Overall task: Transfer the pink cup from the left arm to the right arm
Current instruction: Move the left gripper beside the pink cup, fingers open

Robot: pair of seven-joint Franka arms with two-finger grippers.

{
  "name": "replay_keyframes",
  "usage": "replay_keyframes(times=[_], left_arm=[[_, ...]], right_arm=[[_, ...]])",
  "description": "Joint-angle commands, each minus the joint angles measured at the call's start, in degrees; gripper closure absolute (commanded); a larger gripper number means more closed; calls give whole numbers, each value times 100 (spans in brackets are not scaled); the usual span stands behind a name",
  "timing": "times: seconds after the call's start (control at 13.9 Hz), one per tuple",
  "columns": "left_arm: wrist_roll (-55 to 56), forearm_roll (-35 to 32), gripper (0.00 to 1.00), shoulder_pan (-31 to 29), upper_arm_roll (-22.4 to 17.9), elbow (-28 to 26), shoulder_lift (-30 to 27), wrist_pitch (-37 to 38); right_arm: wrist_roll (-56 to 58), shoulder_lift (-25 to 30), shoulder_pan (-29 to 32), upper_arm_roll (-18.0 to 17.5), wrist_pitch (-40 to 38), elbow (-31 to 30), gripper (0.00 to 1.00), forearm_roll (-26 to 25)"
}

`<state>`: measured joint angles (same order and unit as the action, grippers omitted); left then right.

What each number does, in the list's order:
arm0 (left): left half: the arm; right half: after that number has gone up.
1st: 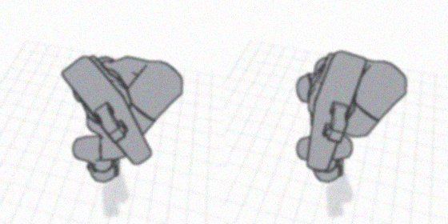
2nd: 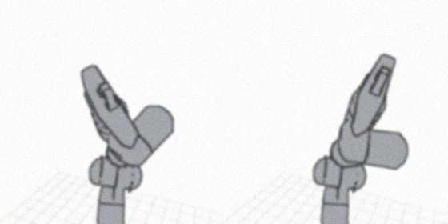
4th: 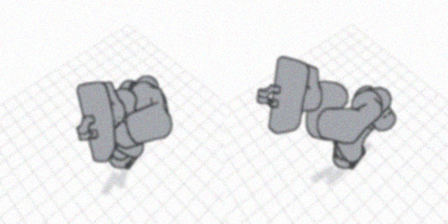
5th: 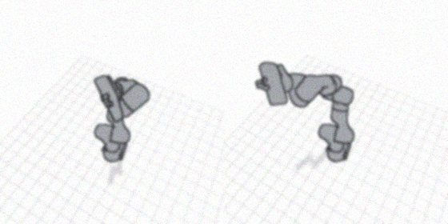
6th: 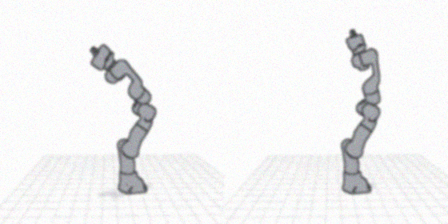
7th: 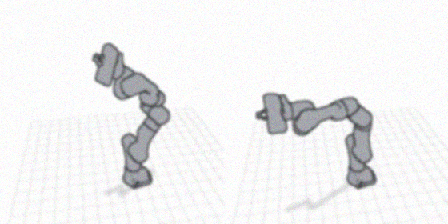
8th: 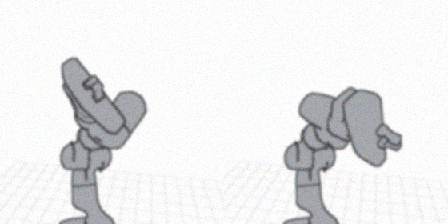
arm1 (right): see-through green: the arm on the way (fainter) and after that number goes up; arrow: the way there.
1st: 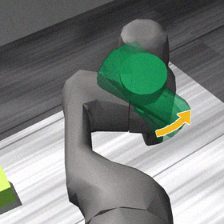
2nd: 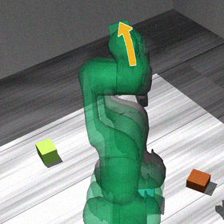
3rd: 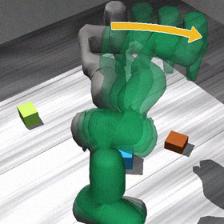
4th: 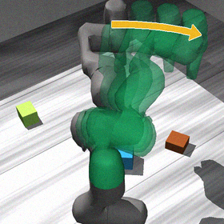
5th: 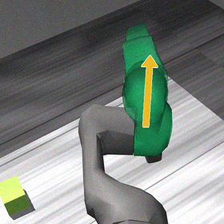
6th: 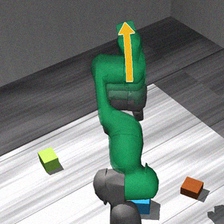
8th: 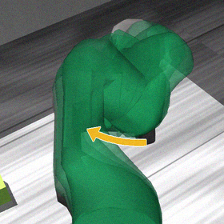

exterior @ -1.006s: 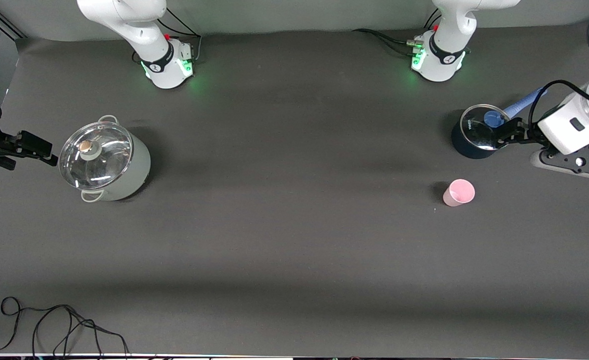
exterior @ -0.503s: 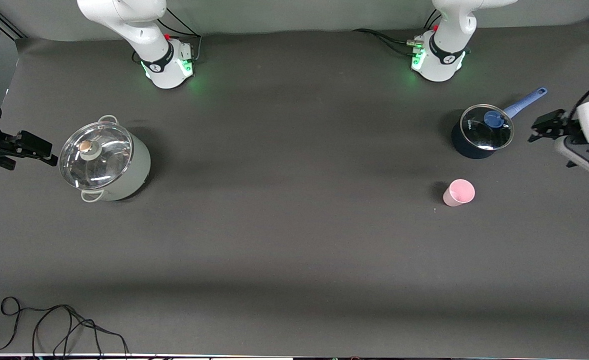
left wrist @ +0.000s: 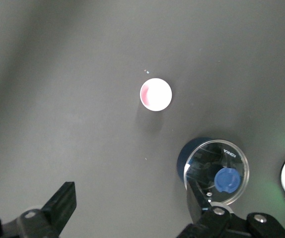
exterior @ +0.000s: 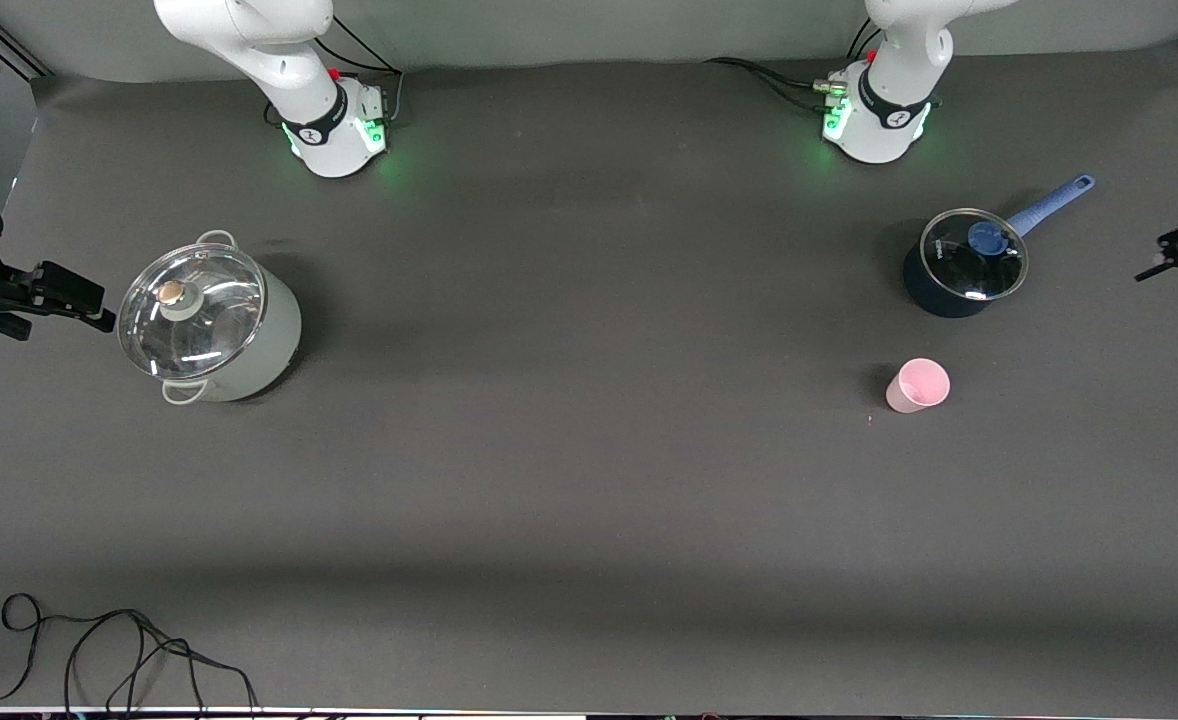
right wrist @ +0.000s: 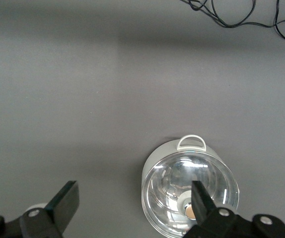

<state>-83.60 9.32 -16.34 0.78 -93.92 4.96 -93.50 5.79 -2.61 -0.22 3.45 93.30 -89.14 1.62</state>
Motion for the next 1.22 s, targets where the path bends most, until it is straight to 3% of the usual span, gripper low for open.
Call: replay_keyframes(times=[0.0,0.57,1.15], left_arm=[[-1225,657,1,-509,45,181,347,-19],[-3546,2459,1,-1564,54,296,1585,403],[-5418,3840,1,-1873,62,419,3273,1045]], right_arm=[[63,-73,-39,42,-110,160,0,-39],[72,-73,-39,33,-110,160,0,-39],[63,-64,-48,33,-110,151,0,-39]])
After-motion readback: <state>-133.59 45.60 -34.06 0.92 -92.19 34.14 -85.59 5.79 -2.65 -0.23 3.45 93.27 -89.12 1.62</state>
